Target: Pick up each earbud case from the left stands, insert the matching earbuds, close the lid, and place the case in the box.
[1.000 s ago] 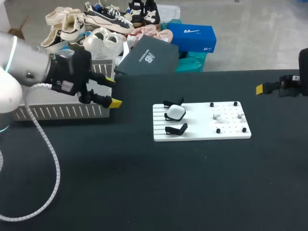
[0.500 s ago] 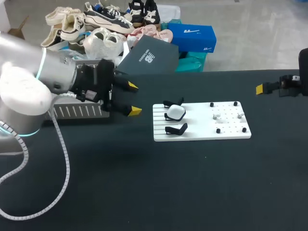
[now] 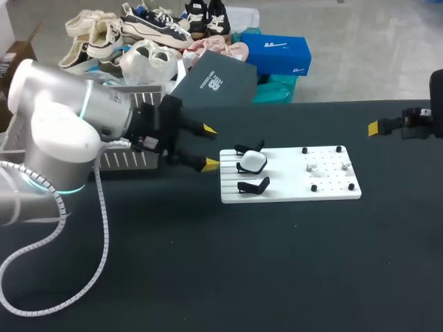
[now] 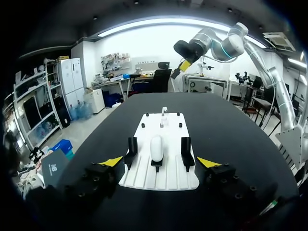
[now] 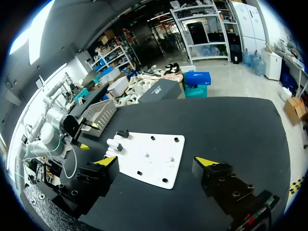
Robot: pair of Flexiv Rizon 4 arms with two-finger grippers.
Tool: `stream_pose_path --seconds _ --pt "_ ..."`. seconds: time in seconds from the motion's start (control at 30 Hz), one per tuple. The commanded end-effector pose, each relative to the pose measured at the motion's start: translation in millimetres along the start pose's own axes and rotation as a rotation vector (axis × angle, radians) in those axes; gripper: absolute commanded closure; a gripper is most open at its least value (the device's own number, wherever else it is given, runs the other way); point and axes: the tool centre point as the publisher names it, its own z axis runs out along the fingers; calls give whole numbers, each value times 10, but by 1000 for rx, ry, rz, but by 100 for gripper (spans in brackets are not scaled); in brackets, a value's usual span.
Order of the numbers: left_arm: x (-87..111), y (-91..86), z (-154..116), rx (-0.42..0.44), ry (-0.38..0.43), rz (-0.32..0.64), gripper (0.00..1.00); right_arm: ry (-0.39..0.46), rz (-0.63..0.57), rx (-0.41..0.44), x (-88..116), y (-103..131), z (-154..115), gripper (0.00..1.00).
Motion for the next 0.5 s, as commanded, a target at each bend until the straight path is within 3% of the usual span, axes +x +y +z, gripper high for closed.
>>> stream_pose_path --seconds 0.03,0.07,0.13,0.17,0.23,0.33,0.43,0.5 --pt "45 89 109 14 2 -7 27 1 -1 -4 -3 -10 3 0" --pt "58 98 123 14 4 -14 29 1 -1 -4 -3 -10 3 0" --pt "84 115 143 11 3 -23 46 1 -1 -4 -3 -10 3 0" --pt "93 118 147 10 3 -26 50 1 -1 -4 -3 -10 3 0" --pt "112 128 155 5 3 -33 48 1 -1 -4 -3 -10 3 0" --pt "133 146 184 1 0 -44 55 1 -1 -4 -3 -10 3 0" --pt "130 133 215 -1 -4 -44 55 1 -1 -4 -3 -10 3 0" --pt "123 112 258 -5 -11 -38 48 1 -1 -4 -3 -10 3 0"
